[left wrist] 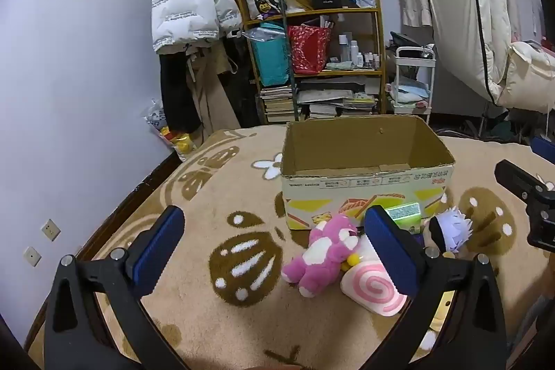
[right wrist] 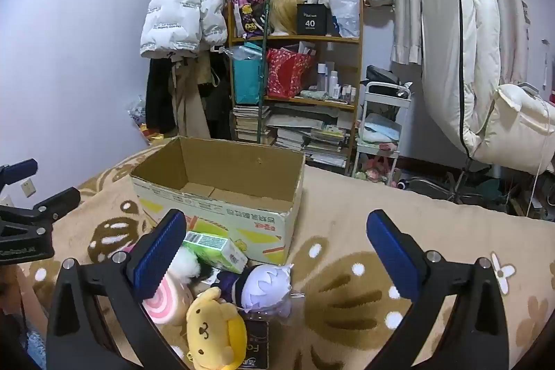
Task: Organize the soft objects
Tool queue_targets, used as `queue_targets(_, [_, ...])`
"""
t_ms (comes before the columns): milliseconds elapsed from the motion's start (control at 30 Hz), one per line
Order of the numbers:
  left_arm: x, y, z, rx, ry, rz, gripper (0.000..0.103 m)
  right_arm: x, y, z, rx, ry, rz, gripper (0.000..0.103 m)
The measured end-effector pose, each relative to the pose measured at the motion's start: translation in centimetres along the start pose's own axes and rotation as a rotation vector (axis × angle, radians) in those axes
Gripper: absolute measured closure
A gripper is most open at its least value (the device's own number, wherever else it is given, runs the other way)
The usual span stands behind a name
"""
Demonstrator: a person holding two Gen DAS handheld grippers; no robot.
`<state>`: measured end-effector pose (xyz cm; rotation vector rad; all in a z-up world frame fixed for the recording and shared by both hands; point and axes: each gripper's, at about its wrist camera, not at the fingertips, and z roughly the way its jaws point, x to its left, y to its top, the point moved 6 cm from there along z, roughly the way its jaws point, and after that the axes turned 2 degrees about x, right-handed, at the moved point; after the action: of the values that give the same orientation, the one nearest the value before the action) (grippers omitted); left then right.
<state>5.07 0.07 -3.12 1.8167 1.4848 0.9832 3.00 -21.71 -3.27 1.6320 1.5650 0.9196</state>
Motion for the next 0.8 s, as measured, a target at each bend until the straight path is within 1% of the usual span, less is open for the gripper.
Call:
queue_targets(67, [0.08, 0.02, 0.01, 0.000, -0.002, -0.005, 0.001, -0.04, 0.02, 0.34, 0.007, 0.005, -0.006, 0.000])
queue_targets(100, [0.10, 0.01, 0.01, 0.002, -0.005, -0.007, 0.001, 0.19, 0.09, -0.12, -0.025, -0.010, -0.018, 0.000])
queue_targets(267, [0.35, -0.17, 0.20, 0.002, -0.011, -0.015, 0.001, 0.08, 0.12, -0.21, -0.019, -0.008, -0.019, 0.000])
queue_targets(300, [0.34, -0.17, 0.22, 0.001, -0.010, -0.014, 0.001, -0.44, -0.06, -0.57, -0.023, -0.002, -0.014, 0.000])
queue_targets(500, [0.67, -0.04, 0.07, 0.002, -0.014, -0.020, 0.001, 0.54, -0.24, -0.08, -0.021, -0.004, -0.008, 0.000])
queue_targets(533, [0.69, -0.04, 0.08, 0.002, -0.014, -0.019, 0.001, -0.21, -0.05, -0.35, -0.022, 0.000, -0.011, 0.000])
queue_targets(800, [0.46, -0.06, 0.02, 0.001, -0.008, -0.016, 0.001, -0.26, 0.09, -0.39, -0.020, 0.002, -0.008, 0.000])
